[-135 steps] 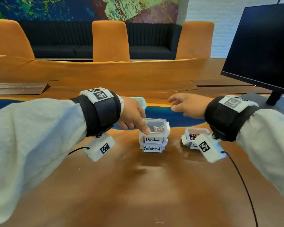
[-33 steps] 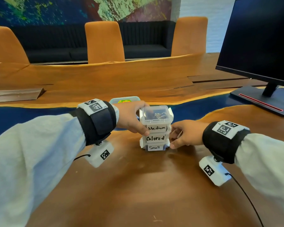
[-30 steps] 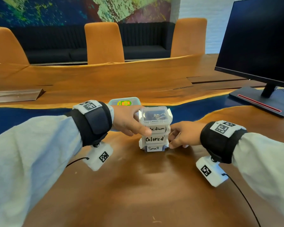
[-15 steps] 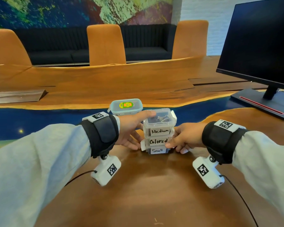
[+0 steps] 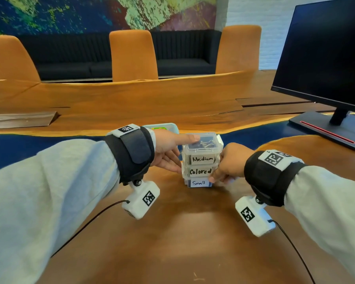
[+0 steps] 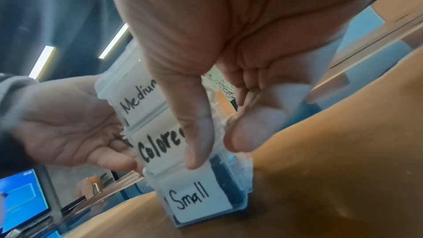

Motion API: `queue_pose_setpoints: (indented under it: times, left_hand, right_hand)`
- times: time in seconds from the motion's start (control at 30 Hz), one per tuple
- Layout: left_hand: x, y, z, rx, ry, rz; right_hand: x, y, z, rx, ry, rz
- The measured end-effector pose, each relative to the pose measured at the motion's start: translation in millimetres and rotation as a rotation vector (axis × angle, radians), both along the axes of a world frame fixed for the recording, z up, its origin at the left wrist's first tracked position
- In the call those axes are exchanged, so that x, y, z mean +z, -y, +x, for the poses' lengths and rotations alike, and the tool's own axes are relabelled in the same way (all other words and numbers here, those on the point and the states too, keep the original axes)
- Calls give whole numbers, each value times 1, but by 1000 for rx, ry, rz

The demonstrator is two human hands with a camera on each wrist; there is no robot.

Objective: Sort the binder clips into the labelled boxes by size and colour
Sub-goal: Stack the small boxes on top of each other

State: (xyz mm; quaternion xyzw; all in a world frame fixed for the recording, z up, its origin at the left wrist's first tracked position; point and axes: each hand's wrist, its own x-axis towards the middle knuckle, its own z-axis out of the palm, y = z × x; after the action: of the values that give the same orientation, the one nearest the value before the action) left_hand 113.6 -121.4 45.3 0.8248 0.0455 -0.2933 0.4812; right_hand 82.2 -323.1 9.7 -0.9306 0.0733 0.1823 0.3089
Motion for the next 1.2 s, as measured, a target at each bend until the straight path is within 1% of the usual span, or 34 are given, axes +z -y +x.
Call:
queue_pose_setpoints:
  times: [0.17,0.33,0.4,0.43,0.47,0.53,0.6,0.63,0.67,0.7,0.73,0.77,0.83,0.87,0.9,0.93,1.03,1.1,1.2]
  left_hand:
    - [5,5,-1,44,-27,-68]
    - [5,11,2,70,12,-62]
    - [7,10,8,74,29,-44]
    - [10,7,13,70,66,-11]
    - [13,3,21,64,128,37]
    - [21,-9,34,33,315,196]
    - [25,-24,46,-46,546,475]
    - [23,-29,51,-103,618,623]
    - [19,-33,53,-168,639,750]
    - [10,-35,56,-229,606,847]
    - [-2,-36,57,-289,553,925]
    - [-13,-36,57,-320,509,977]
    - [-32,-38,58,-354,510,1032]
    - [-38,-39,57,-384,543,1052]
    - [-40,-39,57,-406,568,1068]
    - [-41,-39,55,-434,589,1085]
    - [-38,-34,49,-454,604,1110]
    - [-37,-32,46,-426,608,1092]
    - [-36,-30,46,-411,622,1063]
  right_hand:
    - [-2,-7,2,14,86,-52]
    - [1,-7,8,39,151,-131]
    - [8,-1,10,75,161,-258]
    - [13,4,10,77,174,-339]
    - [19,10,11,57,205,-390]
    - [33,23,11,-27,327,-357]
    - [45,24,8,-69,557,-246]
    - [49,18,5,-37,675,-199]
    - [51,10,2,28,766,-163]
    - [53,-2,-2,122,814,-151]
    - [51,-13,-4,234,811,-170]
    - [47,-24,-6,345,768,-236]
    - [32,-38,-3,491,670,-502]
    - [25,-40,0,514,653,-627]
    - [22,-39,4,510,651,-693]
    - [21,-38,8,494,653,-714]
    - [24,-31,27,420,636,-728]
    - [25,-24,42,379,640,-738]
    - [25,-14,59,373,630,-713]
